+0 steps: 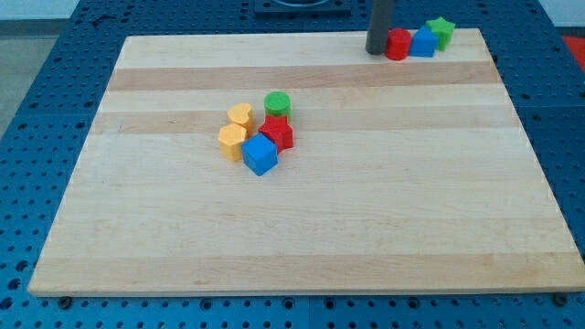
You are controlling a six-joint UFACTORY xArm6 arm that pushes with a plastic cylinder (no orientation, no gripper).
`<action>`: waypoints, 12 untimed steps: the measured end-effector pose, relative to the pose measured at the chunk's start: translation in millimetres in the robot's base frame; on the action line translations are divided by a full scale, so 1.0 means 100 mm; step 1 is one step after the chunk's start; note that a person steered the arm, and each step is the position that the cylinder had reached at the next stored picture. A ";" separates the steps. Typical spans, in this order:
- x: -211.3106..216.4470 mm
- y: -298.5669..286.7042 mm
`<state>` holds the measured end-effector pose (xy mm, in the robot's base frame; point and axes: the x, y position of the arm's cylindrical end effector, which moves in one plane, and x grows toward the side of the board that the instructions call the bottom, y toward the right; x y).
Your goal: Slide green circle to blue triangle
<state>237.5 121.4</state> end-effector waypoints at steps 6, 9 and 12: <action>1.04 -2.13; 1.44 -1.59; 1.20 -0.86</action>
<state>357.2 35.9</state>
